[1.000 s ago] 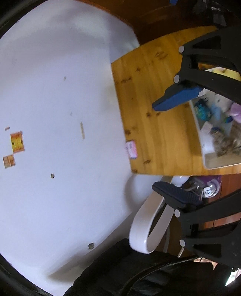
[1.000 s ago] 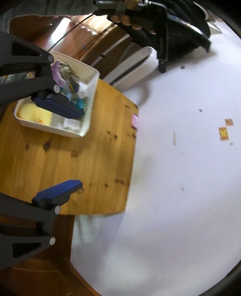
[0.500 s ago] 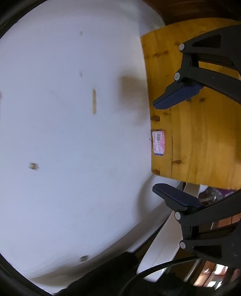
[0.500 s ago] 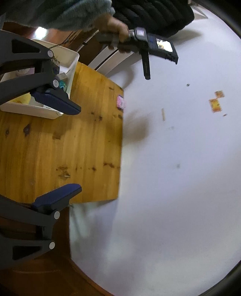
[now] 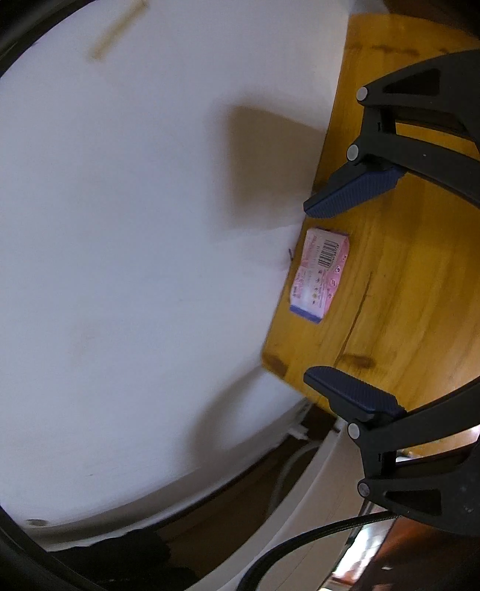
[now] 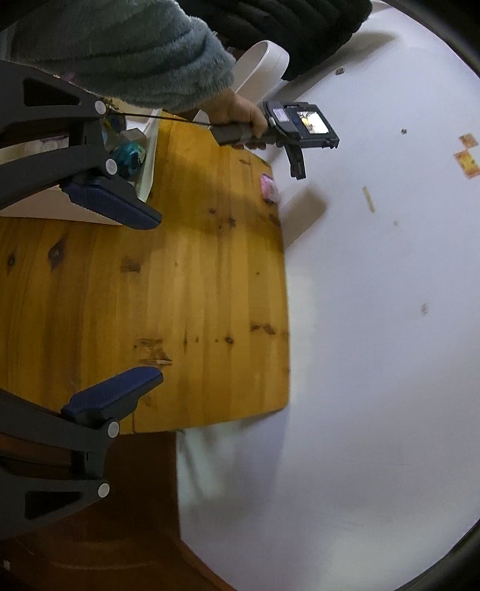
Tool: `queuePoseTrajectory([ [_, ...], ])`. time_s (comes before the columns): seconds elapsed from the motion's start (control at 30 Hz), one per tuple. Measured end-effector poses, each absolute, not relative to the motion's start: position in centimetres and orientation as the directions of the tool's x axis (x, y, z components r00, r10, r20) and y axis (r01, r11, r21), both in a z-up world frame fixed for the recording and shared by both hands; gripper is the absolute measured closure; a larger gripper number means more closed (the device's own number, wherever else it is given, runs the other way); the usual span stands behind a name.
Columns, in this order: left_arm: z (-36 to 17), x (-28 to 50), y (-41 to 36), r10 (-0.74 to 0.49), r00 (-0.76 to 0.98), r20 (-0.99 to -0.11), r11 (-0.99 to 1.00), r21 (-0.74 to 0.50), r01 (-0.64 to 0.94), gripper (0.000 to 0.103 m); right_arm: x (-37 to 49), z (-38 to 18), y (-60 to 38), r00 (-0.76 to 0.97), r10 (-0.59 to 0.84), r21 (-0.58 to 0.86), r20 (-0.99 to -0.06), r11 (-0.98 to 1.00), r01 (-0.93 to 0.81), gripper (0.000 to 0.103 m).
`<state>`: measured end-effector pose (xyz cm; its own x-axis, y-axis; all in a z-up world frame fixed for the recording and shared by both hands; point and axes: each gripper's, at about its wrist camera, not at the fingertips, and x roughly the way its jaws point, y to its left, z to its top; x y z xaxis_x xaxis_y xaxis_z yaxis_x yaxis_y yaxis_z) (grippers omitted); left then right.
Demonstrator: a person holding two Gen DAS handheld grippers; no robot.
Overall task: Organize objects
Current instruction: 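Move the left tool to the pink wipes packet and grasp it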
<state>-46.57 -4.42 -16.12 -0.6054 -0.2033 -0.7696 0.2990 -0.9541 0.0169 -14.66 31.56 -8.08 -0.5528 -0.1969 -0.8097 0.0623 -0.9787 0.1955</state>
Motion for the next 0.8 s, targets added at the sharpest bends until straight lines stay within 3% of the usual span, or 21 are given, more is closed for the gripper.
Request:
queuePoseTrajectory([
  [0.3, -21.5, -49.3, -3.3, -0.259, -0.534, -0.805, -0.921, 0.039, 0.389, 0.018, -15.4, -12.2, 32.8, -0.491, -0.197, 0.218, -0.848, -0.976, 0.014, 0.026],
  [0.8, -23.5, -51.4, -5.1, -0.252, -0.513, -0.821, -0.889, -0.013, 0.458, 0.018, -15.6, -14.7, 33.1, -0.447, -0.222, 0.248, -0.867, -0.969, -0.001, 0.026],
])
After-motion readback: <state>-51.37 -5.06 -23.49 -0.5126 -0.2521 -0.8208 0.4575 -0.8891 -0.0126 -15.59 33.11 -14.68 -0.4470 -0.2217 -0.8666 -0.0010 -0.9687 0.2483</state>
